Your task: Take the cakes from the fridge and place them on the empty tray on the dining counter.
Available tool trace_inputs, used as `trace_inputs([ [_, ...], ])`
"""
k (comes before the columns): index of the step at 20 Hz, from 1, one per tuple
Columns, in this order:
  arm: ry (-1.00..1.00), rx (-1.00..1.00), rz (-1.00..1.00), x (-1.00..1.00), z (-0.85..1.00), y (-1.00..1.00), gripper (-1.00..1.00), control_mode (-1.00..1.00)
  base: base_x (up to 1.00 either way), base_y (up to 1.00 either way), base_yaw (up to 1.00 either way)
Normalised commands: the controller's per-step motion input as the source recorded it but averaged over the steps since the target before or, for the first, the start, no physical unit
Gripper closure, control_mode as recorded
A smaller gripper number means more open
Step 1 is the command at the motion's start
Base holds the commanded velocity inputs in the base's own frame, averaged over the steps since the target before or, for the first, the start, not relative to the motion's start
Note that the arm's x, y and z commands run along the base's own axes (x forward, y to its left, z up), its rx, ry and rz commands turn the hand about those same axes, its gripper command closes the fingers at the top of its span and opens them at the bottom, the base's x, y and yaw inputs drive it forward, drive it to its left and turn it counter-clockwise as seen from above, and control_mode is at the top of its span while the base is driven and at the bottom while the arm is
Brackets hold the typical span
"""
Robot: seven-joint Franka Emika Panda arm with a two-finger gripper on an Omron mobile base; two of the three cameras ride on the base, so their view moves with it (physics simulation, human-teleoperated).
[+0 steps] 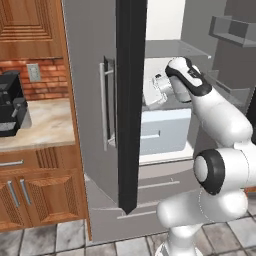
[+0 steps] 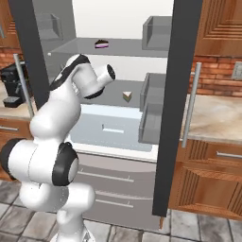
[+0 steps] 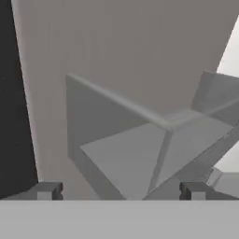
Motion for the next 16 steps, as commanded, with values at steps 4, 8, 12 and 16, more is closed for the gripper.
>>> trace_inputs([
  [4, -0.16, -0.24, 0.21, -1.00, -0.60, 1.00, -1.00, -1.00, 0.00, 0.00, 0.00],
  [8, -0.15, -0.19, 0.19, -0.96, -0.53, 1.00, -1.00, -1.00, 0.00, 0.00, 0.00],
  [12, -0.17, -0.12, 0.15, -0.75, -0.52, 1.00, -1.00, -1.00, 0.00, 0.00, 0.00],
  [16, -0.18, -0.07, 0.06, -0.64, -0.38, 1.00, -1.00, -1.00, 0.00, 0.00, 0.00],
])
